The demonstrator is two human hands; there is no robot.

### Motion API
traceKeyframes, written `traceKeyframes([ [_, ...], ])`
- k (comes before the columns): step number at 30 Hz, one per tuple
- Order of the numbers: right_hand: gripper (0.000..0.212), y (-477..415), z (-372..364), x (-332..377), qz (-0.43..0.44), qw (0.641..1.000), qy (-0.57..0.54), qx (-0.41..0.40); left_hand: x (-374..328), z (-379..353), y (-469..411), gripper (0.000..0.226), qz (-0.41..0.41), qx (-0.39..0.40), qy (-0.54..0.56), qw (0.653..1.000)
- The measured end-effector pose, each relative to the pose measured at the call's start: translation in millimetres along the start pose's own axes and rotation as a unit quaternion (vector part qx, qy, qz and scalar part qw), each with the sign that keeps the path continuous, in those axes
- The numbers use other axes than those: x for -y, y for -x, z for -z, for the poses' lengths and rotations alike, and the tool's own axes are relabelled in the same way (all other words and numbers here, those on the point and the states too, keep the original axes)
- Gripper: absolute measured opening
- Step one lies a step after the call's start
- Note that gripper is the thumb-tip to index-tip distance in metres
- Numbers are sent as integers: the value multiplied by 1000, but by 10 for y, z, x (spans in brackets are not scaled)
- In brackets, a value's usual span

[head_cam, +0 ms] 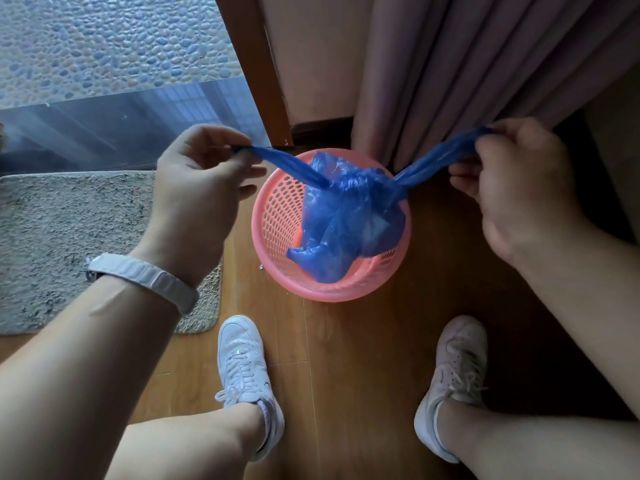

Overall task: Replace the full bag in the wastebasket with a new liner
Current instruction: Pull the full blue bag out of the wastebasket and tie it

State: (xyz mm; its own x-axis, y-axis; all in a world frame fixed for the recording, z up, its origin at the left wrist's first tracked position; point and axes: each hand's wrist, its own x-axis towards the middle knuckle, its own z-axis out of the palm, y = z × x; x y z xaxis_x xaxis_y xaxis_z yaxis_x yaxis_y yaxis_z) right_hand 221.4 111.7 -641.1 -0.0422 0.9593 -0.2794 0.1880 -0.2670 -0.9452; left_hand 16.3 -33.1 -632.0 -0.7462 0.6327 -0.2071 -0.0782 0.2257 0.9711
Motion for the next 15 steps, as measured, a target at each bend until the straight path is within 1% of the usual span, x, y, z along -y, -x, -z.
traceKeyframes([
  [4, 25, 149, -182, 58, 64, 992, 18, 109, -36, -152, 61, 18, -29, 94, 2, 995],
  [8, 23, 289, -318, 71, 106, 975, 12, 197, -52, -288, 143, 18, -40, 159, -11, 986],
  [11, 24, 371, -390, 95, 112, 960, -5, 258, -62, -377, 204, 17, -50, 184, -30, 981],
  [13, 22, 407, -426, 103, 119, 948, -10, 294, -62, -422, 222, 16, -49, 193, -36, 979],
  [15, 18, 420, -442, 114, 114, 941, -16, 320, -52, -447, 221, 16, -61, 179, -55, 980],
])
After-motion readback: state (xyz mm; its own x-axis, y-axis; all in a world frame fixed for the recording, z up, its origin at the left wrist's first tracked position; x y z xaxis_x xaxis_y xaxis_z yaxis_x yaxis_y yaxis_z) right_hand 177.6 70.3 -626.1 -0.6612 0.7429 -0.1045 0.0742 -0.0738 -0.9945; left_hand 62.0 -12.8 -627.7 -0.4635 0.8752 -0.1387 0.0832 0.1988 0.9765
